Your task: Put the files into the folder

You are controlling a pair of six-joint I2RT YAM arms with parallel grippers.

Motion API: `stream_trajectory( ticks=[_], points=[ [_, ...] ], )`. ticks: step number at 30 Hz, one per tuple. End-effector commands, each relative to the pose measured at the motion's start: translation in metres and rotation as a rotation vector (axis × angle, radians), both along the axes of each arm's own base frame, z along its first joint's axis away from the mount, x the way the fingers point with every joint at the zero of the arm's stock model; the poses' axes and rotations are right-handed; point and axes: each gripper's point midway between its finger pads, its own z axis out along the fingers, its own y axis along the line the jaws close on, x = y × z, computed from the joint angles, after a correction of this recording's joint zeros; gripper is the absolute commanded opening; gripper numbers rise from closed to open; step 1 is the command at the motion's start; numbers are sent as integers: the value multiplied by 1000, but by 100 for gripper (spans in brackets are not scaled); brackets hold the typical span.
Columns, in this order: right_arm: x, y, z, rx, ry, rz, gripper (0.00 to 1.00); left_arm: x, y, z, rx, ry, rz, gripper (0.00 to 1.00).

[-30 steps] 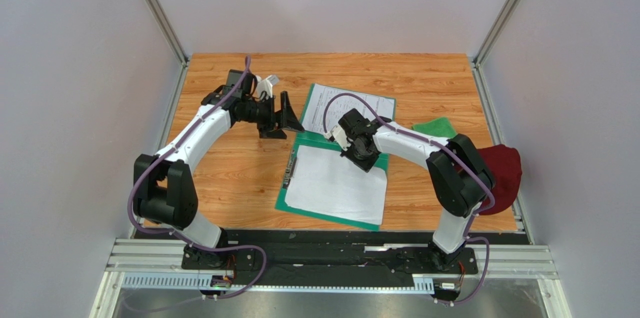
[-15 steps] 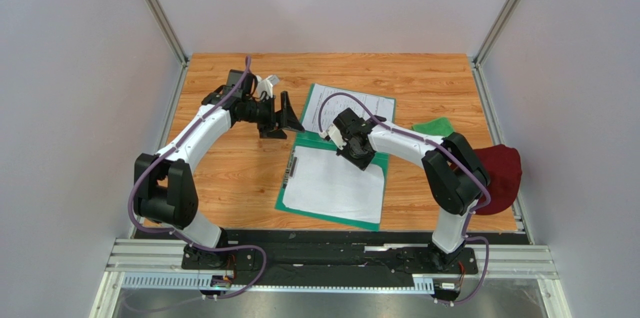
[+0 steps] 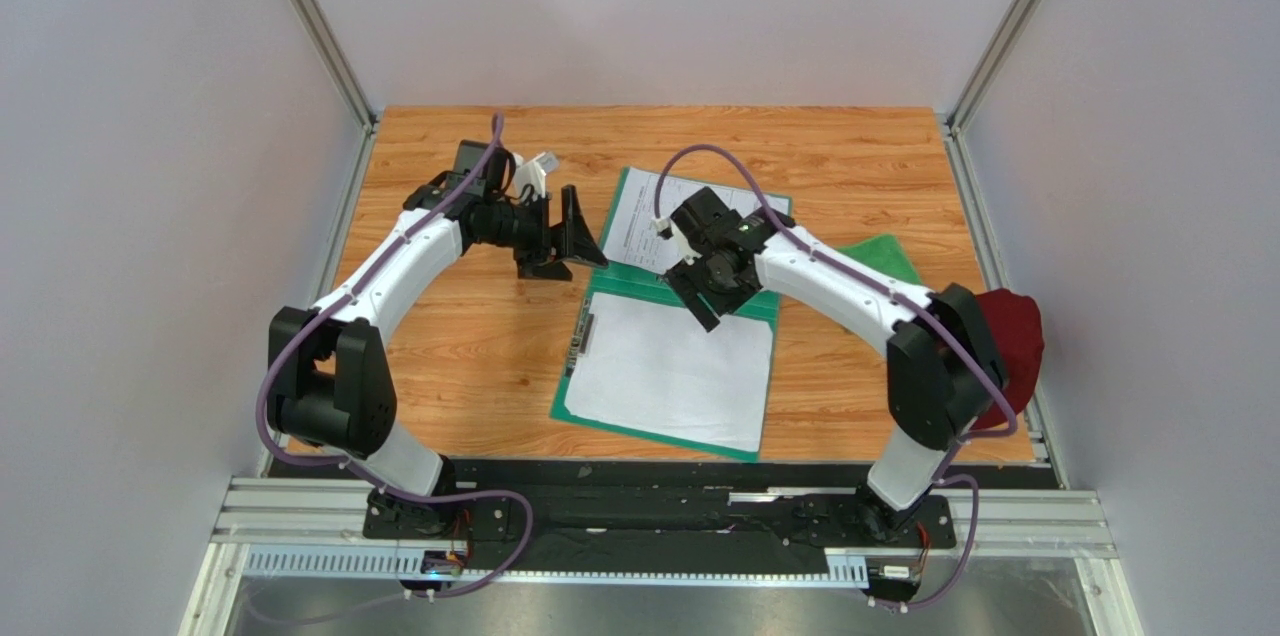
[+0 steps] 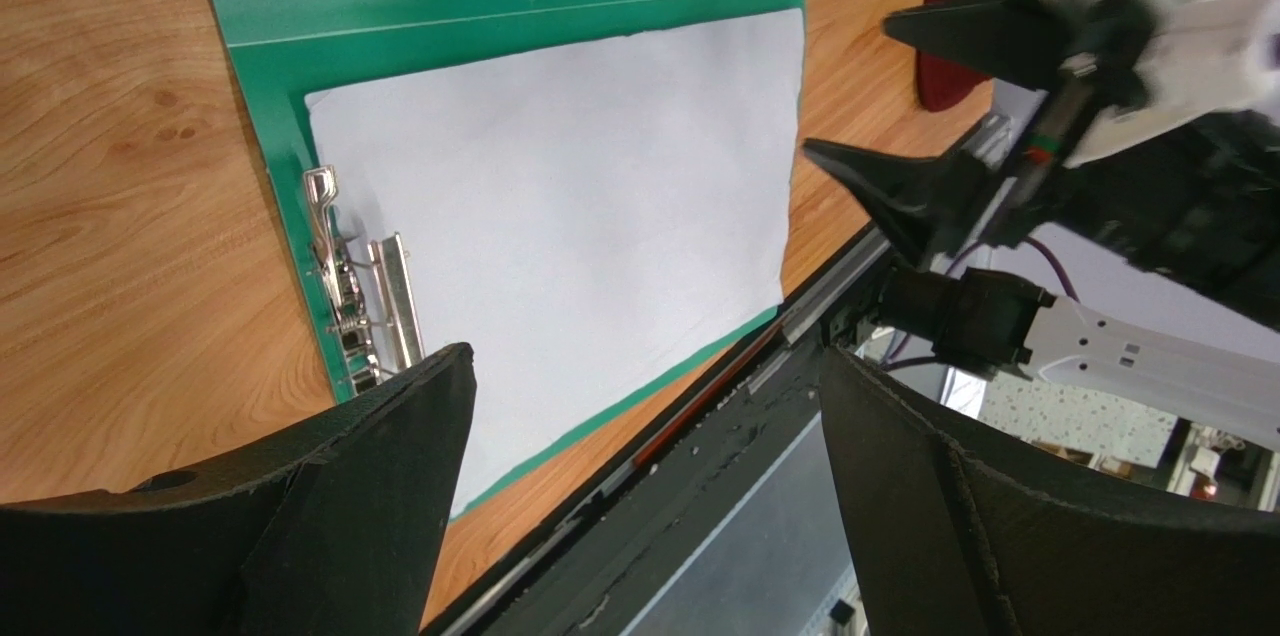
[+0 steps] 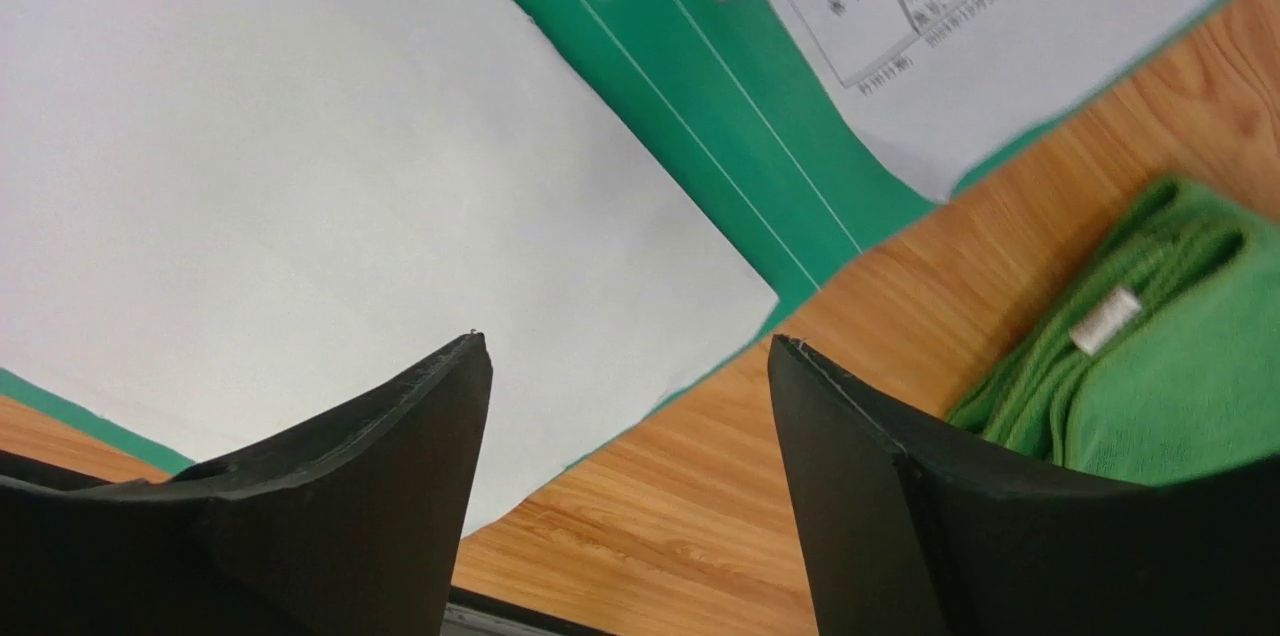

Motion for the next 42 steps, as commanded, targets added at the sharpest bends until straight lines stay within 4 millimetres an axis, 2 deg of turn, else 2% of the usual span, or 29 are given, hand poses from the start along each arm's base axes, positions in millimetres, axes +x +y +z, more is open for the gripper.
stream_trajectory(
  ticks=[1,4,9,11,13,17,21,26,31,32,35,38,39,41,42],
  points=[
    [6,-57,24,31,-94,-410,75,-7,2,5,15,-42,-24,93],
    [12,-79,8,77,-78,-649,73,-13,4,-2,23,-30,-24,93],
    [29,-68,-11,201,-66,-779,75,-32,13,-13,51,-25,-11,93],
    [39,-61,-14,259,-70,-794,75,-41,18,-16,70,-27,-4,93],
    [47,-58,-26,292,-54,-797,75,-44,22,-16,88,-42,6,93],
    [55,-49,-44,338,-30,-784,75,-41,35,-34,131,-26,82,93],
    [61,-50,-53,350,-52,-788,74,-38,40,-45,70,18,172,92],
    [61,-53,-73,326,-16,-782,73,-43,49,-60,90,4,254,91],
    [70,-52,-80,333,-18,-774,73,-58,57,-71,91,-4,329,90],
    [77,-51,-77,342,-28,-765,73,-58,57,-68,83,-26,333,90],
    [92,-50,-85,343,-19,-747,73,-62,62,-61,95,-53,352,90],
    [119,-41,-85,337,-42,-692,72,-65,60,-53,75,-60,346,90],
    [135,-36,-74,354,-74,-668,72,-67,58,-52,63,-53,341,90],
    [139,-39,-67,322,-80,-667,72,-71,51,-51,33,-22,309,90],
    [140,-44,-55,297,-95,-674,72,-72,50,-51,27,-17,295,90]
  ],
)
